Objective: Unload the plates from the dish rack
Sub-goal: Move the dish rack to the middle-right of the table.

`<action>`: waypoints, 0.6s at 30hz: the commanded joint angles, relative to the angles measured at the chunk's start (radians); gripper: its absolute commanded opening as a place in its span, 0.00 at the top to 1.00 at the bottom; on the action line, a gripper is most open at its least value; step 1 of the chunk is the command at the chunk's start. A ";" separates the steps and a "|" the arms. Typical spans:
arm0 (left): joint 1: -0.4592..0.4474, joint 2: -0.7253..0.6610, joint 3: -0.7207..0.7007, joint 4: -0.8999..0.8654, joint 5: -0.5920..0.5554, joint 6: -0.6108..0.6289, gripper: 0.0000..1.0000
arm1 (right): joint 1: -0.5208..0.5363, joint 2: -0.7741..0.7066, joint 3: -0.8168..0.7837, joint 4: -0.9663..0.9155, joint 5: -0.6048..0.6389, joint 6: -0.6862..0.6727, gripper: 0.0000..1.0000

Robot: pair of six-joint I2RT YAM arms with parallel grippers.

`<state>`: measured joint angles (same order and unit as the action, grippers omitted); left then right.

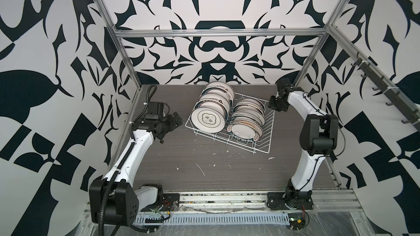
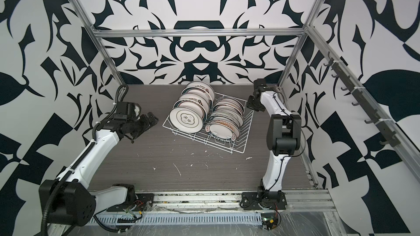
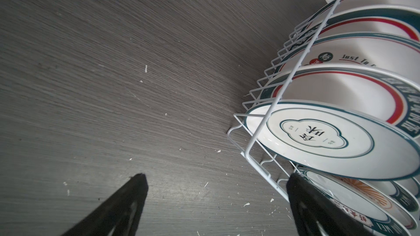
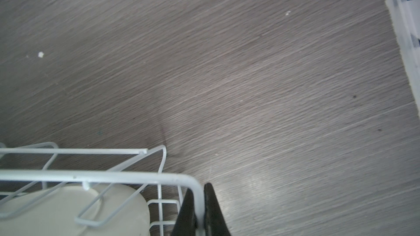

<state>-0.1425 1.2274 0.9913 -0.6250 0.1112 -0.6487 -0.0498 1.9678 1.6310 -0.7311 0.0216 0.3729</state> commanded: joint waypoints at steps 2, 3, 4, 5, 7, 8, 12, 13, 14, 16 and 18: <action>-0.037 0.029 0.039 -0.007 -0.030 -0.023 0.01 | -0.137 0.012 -0.069 -0.032 0.122 -0.041 1.00; -0.046 0.034 0.046 -0.007 -0.035 -0.025 0.01 | -0.154 0.010 -0.078 -0.027 0.120 -0.046 1.00; -0.057 0.039 0.054 -0.006 -0.040 -0.026 0.01 | -0.173 0.008 -0.087 -0.022 0.121 -0.049 1.00; -0.068 0.040 0.060 -0.005 -0.042 -0.026 0.01 | -0.192 0.006 -0.093 -0.020 0.111 -0.053 1.00; -0.086 0.071 0.073 -0.003 -0.050 -0.028 0.01 | -0.220 0.001 -0.112 -0.001 0.089 -0.066 1.00; -0.095 0.078 0.079 0.000 -0.052 -0.028 0.01 | -0.228 0.000 -0.119 0.006 0.095 -0.076 1.00; -0.119 0.097 0.105 -0.002 -0.049 -0.029 0.01 | -0.249 0.000 -0.123 0.006 0.114 -0.119 1.00; -0.127 0.095 0.110 -0.004 -0.048 -0.029 0.01 | -0.254 0.000 -0.122 0.007 0.120 -0.122 1.00; -0.133 0.094 0.109 -0.002 -0.043 -0.027 0.01 | -0.257 0.001 -0.119 0.006 0.123 -0.124 1.00; -0.140 0.092 0.109 0.002 -0.039 -0.028 0.01 | -0.263 0.007 -0.116 -0.001 0.126 -0.126 1.00; -0.141 0.093 0.109 0.008 -0.040 -0.025 0.01 | -0.268 0.010 -0.118 -0.005 0.120 -0.123 1.00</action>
<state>-0.2783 1.3201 1.0718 -0.6098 0.0746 -0.6655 -0.2932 1.9232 1.5581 -0.6796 0.0341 0.2886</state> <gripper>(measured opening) 0.992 0.090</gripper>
